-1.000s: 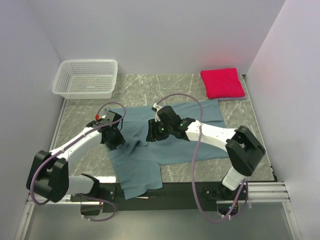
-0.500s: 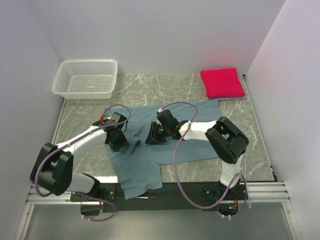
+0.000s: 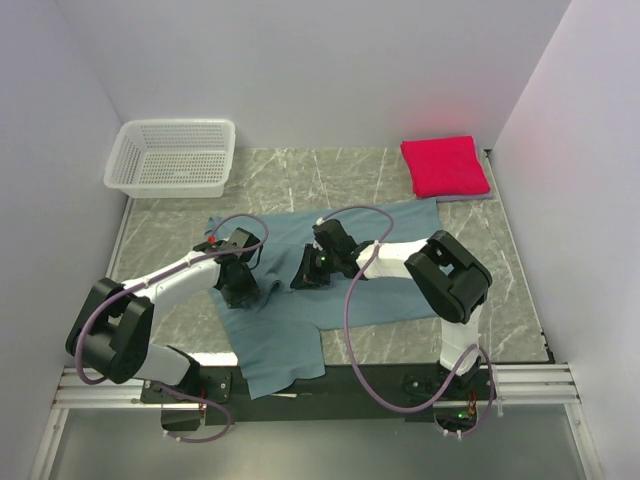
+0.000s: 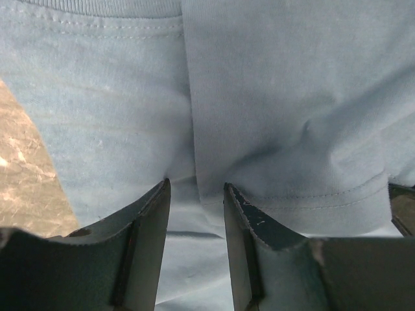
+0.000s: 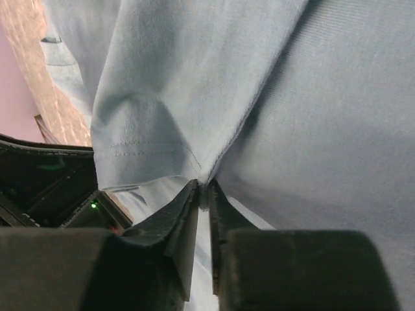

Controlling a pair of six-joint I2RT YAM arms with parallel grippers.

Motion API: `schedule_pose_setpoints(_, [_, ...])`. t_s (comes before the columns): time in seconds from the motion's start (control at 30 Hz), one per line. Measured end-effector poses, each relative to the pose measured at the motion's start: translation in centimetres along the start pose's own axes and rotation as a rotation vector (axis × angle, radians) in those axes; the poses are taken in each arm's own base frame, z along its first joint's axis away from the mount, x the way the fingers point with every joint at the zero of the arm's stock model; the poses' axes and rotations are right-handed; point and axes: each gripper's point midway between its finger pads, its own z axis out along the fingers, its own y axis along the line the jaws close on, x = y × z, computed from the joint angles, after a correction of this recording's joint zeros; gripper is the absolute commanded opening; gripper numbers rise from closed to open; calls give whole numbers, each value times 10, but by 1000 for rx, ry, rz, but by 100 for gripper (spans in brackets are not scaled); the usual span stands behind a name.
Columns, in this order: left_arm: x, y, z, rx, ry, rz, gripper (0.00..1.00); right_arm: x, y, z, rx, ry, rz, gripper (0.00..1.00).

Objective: Fold and stack the t-shirts
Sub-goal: Fold the tshirt

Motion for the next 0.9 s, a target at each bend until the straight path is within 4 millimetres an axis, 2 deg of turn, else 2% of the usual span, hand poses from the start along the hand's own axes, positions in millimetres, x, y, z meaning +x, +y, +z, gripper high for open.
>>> schedule_pose_setpoints(0.13, [2, 1, 0, -6, 5, -7, 44, 0, -2, -1, 5, 4, -1, 0])
schedule_pose_setpoints(0.47, [7, 0, -3, -8, 11, -15, 44, -12, -7, -22, 31, -12, -15, 0])
schedule_pose_setpoints(0.67, [10, -3, -3, -3, 13, -9, 43, -7, -17, -25, 74, 13, -44, 0])
schedule_pose_setpoints(0.9, [18, -7, -4, -1, 20, 2, 39, -9, -20, -28, 100, 23, -84, 0])
